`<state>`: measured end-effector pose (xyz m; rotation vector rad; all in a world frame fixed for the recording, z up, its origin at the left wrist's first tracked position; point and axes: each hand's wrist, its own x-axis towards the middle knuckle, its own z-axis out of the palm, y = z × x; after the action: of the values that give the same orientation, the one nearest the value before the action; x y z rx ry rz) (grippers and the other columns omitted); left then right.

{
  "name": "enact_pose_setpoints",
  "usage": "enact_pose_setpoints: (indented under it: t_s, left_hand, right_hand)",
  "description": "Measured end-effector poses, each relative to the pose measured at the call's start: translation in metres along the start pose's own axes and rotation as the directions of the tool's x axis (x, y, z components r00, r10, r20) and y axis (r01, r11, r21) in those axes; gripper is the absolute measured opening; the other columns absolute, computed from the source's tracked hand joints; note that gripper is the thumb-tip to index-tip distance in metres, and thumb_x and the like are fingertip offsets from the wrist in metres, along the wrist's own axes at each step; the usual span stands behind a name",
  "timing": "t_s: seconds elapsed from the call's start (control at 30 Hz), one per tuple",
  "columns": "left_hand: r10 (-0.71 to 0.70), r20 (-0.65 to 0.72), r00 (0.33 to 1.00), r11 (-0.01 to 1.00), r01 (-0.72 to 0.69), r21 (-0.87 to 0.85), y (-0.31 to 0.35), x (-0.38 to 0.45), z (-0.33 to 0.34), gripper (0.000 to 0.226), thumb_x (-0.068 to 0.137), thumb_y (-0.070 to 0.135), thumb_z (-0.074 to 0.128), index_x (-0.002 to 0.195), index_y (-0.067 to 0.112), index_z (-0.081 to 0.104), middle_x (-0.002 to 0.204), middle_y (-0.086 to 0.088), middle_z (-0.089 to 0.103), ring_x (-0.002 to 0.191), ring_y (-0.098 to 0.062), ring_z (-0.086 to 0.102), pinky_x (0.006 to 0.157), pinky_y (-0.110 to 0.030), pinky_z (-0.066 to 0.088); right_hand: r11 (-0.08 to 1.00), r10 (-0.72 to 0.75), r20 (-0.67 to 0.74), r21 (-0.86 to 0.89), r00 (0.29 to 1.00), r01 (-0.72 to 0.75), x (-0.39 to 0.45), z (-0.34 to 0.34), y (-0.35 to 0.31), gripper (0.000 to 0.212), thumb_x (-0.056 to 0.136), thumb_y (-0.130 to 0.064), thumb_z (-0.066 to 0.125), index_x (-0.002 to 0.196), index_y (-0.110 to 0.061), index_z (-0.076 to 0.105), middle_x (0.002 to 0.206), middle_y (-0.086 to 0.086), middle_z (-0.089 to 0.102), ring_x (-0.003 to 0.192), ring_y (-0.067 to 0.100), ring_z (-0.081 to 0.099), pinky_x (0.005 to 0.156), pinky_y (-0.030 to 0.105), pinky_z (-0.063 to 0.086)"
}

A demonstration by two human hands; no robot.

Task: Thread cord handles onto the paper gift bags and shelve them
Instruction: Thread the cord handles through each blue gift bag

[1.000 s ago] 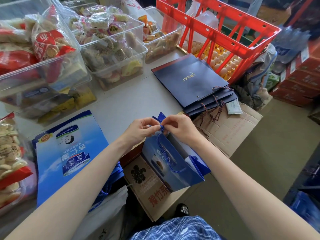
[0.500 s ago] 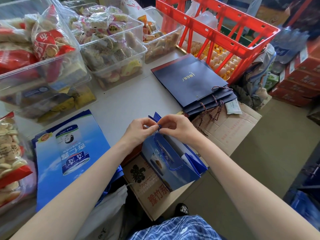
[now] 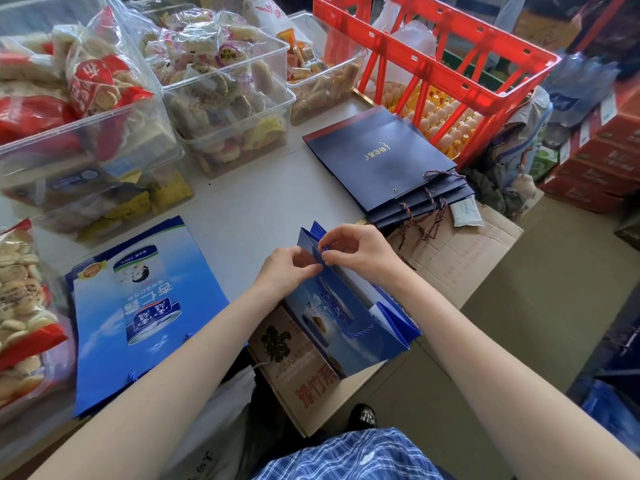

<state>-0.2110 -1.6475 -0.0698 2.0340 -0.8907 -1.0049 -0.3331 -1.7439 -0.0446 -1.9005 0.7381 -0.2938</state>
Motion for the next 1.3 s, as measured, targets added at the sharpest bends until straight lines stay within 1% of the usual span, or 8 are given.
enact_pose_setpoints:
  t_s: [0.17,0.27,0.47,0.67,0.83,0.97,1.13,1.3]
  left_hand:
    - [-0.026,0.066,0.997,0.998,0.03,-0.053,0.002,0.003,0.0,0.005,0.086,0.019,0.064,0.086,0.014,0.063,0.097,-0.008,0.065,0.098,-0.022,0.059,0.088,-0.036,0.047]
    - [-0.057,0.153,0.987,0.942,0.104,-0.32,0.002,0.0,-0.002,0.008,0.087,0.009,0.06,0.08,0.013,0.061,0.094,-0.011,0.064,0.095,-0.023,0.062,0.085,-0.028,0.051]
    - [-0.097,0.257,0.962,0.67,0.254,-0.697,0.01,-0.005,-0.01,0.015,0.088,0.002,0.048,0.076,0.011,0.048,0.089,-0.013,0.068,0.086,-0.028,0.066,0.079,-0.032,0.055]
    - [-0.137,0.29,0.947,0.609,0.311,-0.73,0.004,-0.005,-0.012,0.013,0.089,0.005,0.043,0.078,0.012,0.048,0.081,-0.012,0.069,0.084,-0.027,0.064,0.084,-0.037,0.052]
    - [-0.195,0.186,0.963,0.711,0.27,-0.65,0.003,0.006,-0.01,0.016,0.092,0.014,0.046,0.076,0.016,0.045,0.08,-0.005,0.06,0.073,-0.018,0.058,0.072,-0.029,0.044]
    - [-0.015,0.056,0.998,0.969,0.028,-0.246,0.003,0.008,-0.007,0.018,0.086,0.019,0.064,0.094,0.015,0.049,0.092,0.0,0.054,0.081,-0.014,0.052,0.07,-0.028,0.042]
    - [0.087,0.008,0.996,0.985,-0.085,-0.153,0.001,0.006,0.001,0.022,0.083,0.011,0.068,0.09,0.016,0.048,0.096,-0.004,0.055,0.078,-0.014,0.055,0.066,-0.024,0.043]
    - [0.199,-0.112,0.974,0.97,-0.18,0.16,0.004,0.004,-0.001,0.032,0.082,0.022,0.07,0.096,0.014,0.041,0.091,0.0,0.055,0.08,-0.019,0.059,0.072,-0.028,0.042]
  right_hand:
    - [0.964,-0.093,-0.03,-0.252,0.995,0.082,0.0,-0.008,0.005,0.011,0.082,-0.002,0.066,0.092,-0.006,0.068,0.087,0.001,0.064,0.08,0.014,0.062,0.077,0.023,0.051]
    - [0.897,-0.179,0.037,-0.403,0.983,0.179,-0.002,-0.012,0.007,0.011,0.082,0.0,0.066,0.093,-0.002,0.068,0.087,0.006,0.064,0.078,0.015,0.06,0.074,0.024,0.051]
    - [0.905,-0.228,0.016,-0.364,0.974,0.218,-0.005,-0.009,0.008,0.014,0.082,0.0,0.066,0.096,-0.004,0.068,0.088,-0.001,0.061,0.077,0.01,0.06,0.07,0.006,0.046]
    - [0.91,-0.259,-0.227,-0.385,0.939,0.158,-0.009,-0.019,0.02,0.017,0.078,-0.005,0.07,0.095,-0.007,0.069,0.103,0.007,0.06,0.087,0.022,0.058,0.077,0.025,0.045]
    - [0.972,0.12,0.027,-0.208,0.992,-0.112,-0.021,-0.023,0.028,0.058,0.079,-0.011,0.073,0.13,-0.021,0.048,0.124,0.003,0.051,0.087,0.016,0.066,0.075,0.014,0.05]
    - [0.982,0.184,0.052,-0.054,0.982,-0.181,-0.022,-0.009,0.022,0.06,0.081,-0.024,0.072,0.133,-0.023,0.042,0.126,0.0,0.052,0.092,0.019,0.066,0.08,0.028,0.054]
    - [0.98,0.181,0.023,-0.09,0.983,-0.178,-0.013,0.006,0.01,0.075,0.073,-0.032,0.078,0.136,-0.022,0.038,0.124,0.0,0.05,0.093,0.016,0.063,0.077,0.023,0.052]
    - [0.979,0.204,0.017,-0.016,0.979,-0.204,-0.012,0.012,0.007,0.057,0.081,-0.009,0.066,0.129,-0.018,0.037,0.116,-0.004,0.049,0.085,0.014,0.061,0.063,0.015,0.046]
